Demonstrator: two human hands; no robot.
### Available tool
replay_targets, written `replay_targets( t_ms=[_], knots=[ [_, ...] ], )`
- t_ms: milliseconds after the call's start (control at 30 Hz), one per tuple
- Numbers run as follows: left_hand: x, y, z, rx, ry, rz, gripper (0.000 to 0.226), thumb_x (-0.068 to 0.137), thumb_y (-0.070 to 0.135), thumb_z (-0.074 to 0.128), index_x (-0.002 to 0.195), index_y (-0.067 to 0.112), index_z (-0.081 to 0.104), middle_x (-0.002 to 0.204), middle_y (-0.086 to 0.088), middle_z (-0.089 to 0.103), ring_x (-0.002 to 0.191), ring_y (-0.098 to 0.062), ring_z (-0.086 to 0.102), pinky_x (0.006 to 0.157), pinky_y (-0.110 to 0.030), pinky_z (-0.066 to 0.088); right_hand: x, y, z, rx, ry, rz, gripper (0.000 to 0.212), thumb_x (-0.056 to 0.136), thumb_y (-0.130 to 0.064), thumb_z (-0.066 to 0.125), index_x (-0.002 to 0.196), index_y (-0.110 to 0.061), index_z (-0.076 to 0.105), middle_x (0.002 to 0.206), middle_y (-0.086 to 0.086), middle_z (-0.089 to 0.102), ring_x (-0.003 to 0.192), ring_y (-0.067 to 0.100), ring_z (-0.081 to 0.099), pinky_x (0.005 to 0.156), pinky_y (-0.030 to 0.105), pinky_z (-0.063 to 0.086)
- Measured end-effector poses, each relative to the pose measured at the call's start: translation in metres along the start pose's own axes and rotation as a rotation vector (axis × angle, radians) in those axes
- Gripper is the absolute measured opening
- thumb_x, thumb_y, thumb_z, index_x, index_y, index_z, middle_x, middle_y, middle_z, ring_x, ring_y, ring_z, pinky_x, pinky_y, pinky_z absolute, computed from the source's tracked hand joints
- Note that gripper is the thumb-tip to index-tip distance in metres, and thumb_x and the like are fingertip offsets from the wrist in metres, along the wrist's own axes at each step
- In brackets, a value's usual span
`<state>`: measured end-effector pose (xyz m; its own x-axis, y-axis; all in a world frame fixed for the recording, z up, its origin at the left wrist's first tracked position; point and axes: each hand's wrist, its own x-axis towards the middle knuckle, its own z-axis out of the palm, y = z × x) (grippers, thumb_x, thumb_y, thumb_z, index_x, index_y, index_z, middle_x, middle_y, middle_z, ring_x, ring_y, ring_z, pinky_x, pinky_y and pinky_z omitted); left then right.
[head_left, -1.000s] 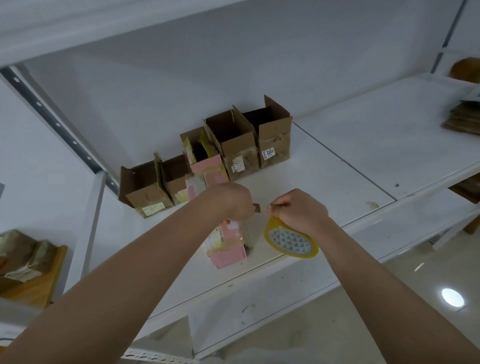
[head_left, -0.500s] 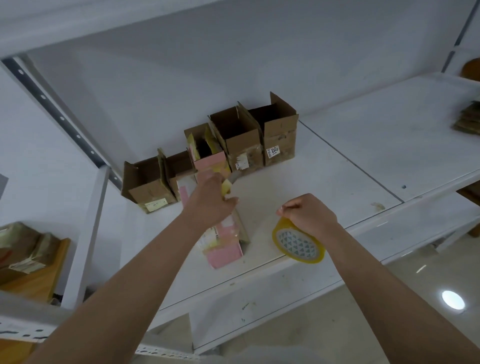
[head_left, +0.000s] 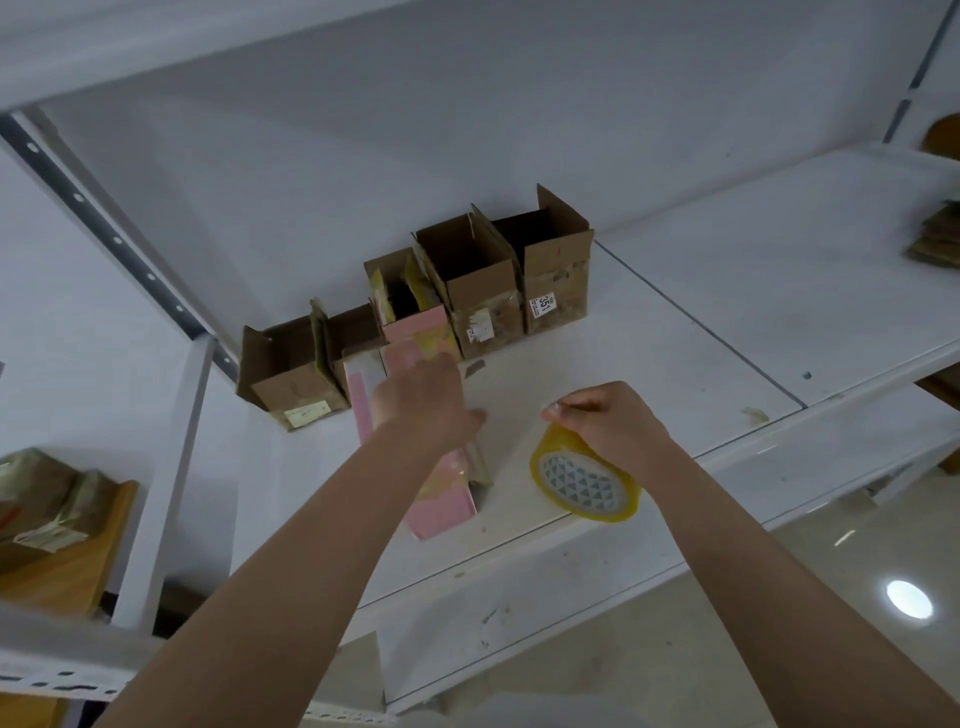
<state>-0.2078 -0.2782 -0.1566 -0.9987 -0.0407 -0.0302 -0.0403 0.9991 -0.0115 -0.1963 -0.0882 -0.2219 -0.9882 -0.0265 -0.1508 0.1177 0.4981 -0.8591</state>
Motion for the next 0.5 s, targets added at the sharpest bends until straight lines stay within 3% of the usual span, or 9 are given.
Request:
replay_targets(
  t_ms=[100,167,200,300,400,500],
  knots=[
    [-0.007,0.001,-0.001,-0.54,0.078,0.012,0.061,0.074,0.08,0.05,0.097,0.025,0.062,0.089,0.01,0.065,0.081,-0.01,0.062,0.068,-0.028,0.05,-0.003,-0.011,-0.005,0.147,0.001,-0.075,0.01,0.085,-0.047,0.066,0.082,-0.044,0.075,0.076,-0.009,0.073,0.079,0.016,0.07,0.087,0.047,0.056],
    [-0.016,0.012,-0.001,-0.762,0.036,0.063,0.069,0.057,0.091,0.052,0.087,0.03,0.065,0.078,0.017,0.066,0.073,0.005,0.061,0.063,-0.021,0.046,-0.003,-0.021,-0.007,0.187,0.011,-0.122,0.013,0.087,-0.038,0.065,0.082,-0.043,0.076,0.076,-0.011,0.073,0.08,0.014,0.07,0.087,0.048,0.056],
    [-0.018,0.016,0.002,-0.786,0.017,0.075,0.061,0.058,0.087,0.058,0.081,0.031,0.066,0.07,0.018,0.065,0.067,0.008,0.06,0.059,-0.018,0.042,-0.003,-0.026,-0.007,0.192,0.016,-0.147,0.017,0.088,-0.034,0.064,0.081,-0.044,0.076,0.078,-0.012,0.074,0.082,0.014,0.071,0.088,0.048,0.056],
    [-0.014,0.022,0.005,-0.906,0.056,0.063,0.024,0.075,0.046,0.078,0.062,0.029,0.068,0.058,0.015,0.066,0.059,0.003,0.06,0.058,-0.025,0.047,-0.005,-0.036,-0.009,0.182,0.037,-0.21,0.019,0.09,-0.032,0.062,0.082,-0.043,0.076,0.085,-0.009,0.075,0.087,0.016,0.07,0.089,0.049,0.054],
    [-0.018,0.024,0.004,-1.055,0.081,0.007,0.027,0.082,0.029,0.076,0.057,0.025,0.068,0.059,0.008,0.068,0.058,-0.002,0.061,0.059,-0.022,0.05,-0.006,-0.04,-0.007,0.138,0.102,-0.269,0.022,0.095,-0.044,0.055,0.085,-0.037,0.074,0.082,0.001,0.073,0.082,0.023,0.069,0.082,0.051,0.054],
    [-0.029,0.036,0.003,-1.209,0.124,-0.055,0.024,0.085,0.022,0.071,0.064,0.012,0.068,0.058,0.002,0.063,0.053,-0.006,0.055,0.056,-0.023,0.045,-0.004,-0.044,0.001,0.018,0.271,-0.3,0.03,0.094,-0.051,0.052,0.089,-0.032,0.075,0.079,-0.002,0.072,0.079,0.016,0.066,0.072,0.036,0.053]
  ],
)
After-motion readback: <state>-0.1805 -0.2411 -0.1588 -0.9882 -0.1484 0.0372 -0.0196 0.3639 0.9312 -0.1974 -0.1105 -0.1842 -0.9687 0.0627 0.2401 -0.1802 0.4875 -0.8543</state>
